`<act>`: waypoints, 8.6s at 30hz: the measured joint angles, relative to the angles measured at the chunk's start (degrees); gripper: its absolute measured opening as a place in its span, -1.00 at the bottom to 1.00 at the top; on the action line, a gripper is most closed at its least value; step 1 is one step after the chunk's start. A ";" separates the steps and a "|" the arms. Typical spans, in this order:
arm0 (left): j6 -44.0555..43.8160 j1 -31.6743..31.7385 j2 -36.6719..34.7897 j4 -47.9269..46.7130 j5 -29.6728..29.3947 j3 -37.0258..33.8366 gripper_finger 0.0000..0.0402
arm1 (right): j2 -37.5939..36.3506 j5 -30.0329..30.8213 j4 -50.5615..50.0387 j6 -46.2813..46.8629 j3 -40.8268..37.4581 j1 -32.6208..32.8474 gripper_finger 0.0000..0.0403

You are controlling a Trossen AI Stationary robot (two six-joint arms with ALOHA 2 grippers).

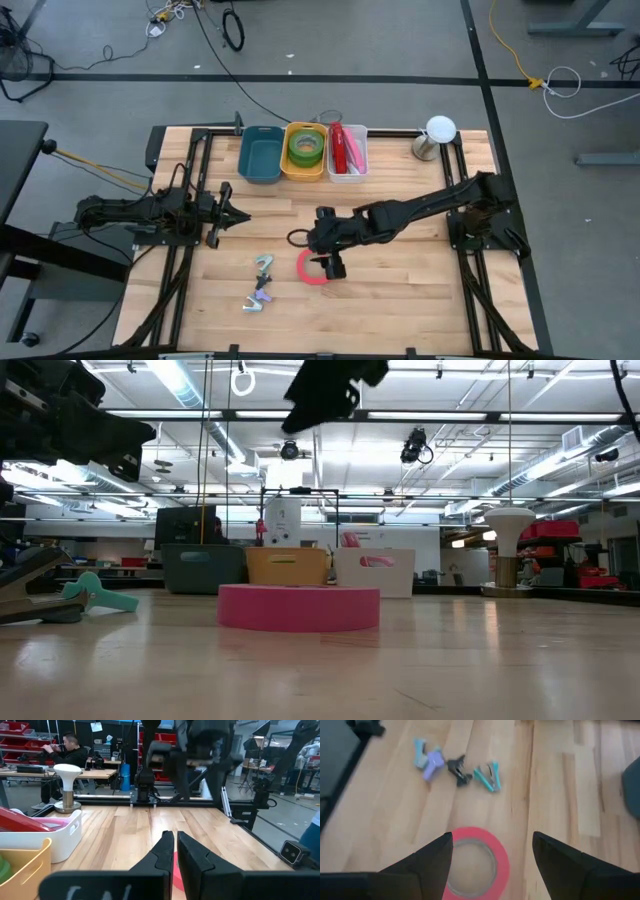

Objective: Pick and place Stapler, Stapler remover, tape
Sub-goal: Put the pink tape into the yellow bin, then put the top blue staple remover into the blue bin

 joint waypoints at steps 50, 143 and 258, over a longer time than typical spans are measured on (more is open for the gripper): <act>0.00 -0.02 0.02 0.01 0.00 -0.02 -0.87 | 14.40 -3.18 0.87 -4.23 -5.79 -4.82 0.36; -0.02 0.00 0.00 0.01 0.00 -0.02 -0.87 | -1.88 10.45 4.26 7.79 -0.47 -15.27 -0.56; -0.01 -0.02 0.02 0.01 0.01 -0.01 -0.87 | 10.21 21.83 19.44 -18.30 3.74 -30.25 -0.26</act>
